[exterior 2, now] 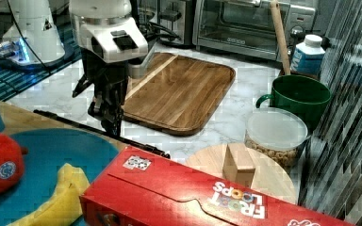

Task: Close the drawer.

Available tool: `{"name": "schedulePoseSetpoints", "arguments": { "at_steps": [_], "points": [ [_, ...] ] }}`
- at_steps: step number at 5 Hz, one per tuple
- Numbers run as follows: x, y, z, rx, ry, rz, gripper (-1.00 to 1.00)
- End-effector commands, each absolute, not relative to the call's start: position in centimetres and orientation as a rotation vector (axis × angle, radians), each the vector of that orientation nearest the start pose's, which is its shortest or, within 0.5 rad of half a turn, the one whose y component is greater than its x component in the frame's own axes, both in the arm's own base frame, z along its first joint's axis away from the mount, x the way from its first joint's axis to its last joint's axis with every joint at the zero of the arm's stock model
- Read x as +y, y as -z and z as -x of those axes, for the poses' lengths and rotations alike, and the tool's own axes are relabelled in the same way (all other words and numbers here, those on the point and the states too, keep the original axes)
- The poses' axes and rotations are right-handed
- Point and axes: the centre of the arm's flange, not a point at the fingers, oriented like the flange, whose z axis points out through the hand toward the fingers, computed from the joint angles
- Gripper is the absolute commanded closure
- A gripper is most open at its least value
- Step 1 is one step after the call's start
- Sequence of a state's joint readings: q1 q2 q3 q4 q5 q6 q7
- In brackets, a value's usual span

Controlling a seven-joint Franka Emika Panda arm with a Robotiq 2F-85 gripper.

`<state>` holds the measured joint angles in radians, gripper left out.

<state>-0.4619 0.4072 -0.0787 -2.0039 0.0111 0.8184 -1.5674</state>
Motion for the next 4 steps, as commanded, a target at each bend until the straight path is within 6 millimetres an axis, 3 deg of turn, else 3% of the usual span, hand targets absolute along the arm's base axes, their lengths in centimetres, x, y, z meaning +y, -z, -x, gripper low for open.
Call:
{"name": "schedulePoseSetpoints", "arguments": {
  "at_steps": [1,4],
  "points": [
    [-42.62,-35.15,-51.74,-0.264,0.176,3.314,1.0],
    [-42.63,-35.15,-51.73,-0.265,0.176,3.315,1.0]
  ]
}}
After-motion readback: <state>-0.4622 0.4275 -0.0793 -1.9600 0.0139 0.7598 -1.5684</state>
